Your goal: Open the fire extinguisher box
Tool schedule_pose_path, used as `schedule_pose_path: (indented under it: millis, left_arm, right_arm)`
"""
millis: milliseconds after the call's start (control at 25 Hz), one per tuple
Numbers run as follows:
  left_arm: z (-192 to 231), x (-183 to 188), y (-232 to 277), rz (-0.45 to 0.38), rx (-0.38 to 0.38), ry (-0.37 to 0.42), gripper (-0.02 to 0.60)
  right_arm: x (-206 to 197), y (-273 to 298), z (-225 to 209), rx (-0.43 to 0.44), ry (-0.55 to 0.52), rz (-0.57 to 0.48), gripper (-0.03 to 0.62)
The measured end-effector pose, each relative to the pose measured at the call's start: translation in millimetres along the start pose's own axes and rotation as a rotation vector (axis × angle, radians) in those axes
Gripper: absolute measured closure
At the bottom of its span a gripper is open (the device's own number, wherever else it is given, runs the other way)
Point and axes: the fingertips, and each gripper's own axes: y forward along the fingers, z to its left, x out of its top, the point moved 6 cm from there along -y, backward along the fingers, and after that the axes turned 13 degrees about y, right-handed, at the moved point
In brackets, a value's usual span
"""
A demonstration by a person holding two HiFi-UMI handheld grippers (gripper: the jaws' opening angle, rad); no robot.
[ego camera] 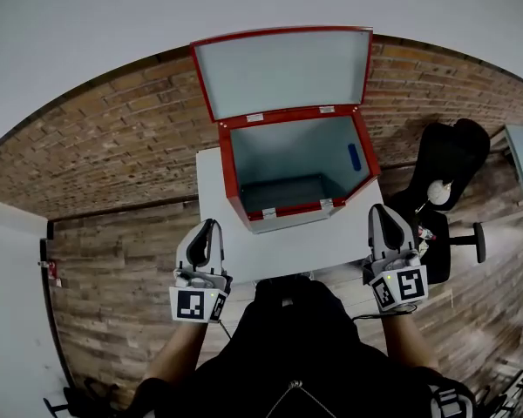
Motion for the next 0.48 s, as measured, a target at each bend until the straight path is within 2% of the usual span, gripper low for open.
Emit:
schedule_pose_path:
  millis: [120, 240, 400, 480]
  left_arm:
    - [-17.6, 0.6, -14.5, 0.002, -0.024, -0.002, 0.521]
    - [-34.9, 14.4, -36.2, -0.026, -0.03, 0.035, 0.526]
    - [-62.2, 31.5, -63.0, -0.037, -0.004, 0.047, 0.526]
    - [-80.5, 33.8, -76.2, -0.026, 0.019, 0.044, 0.526]
  right_arm:
    - [-5.3, -8.4, 26.0, 0.079, 0.004, 0.005, 0.574]
    - [-1.9, -20.5, 48.1, 0.167, 0.003, 0.005, 0.574]
    - [7.3, -43.0, 61.6, 0.289, 0.032, 0.016, 0.574]
    - [3.6, -59.6, 59.2, 0.317, 0.048, 0.032, 0.574]
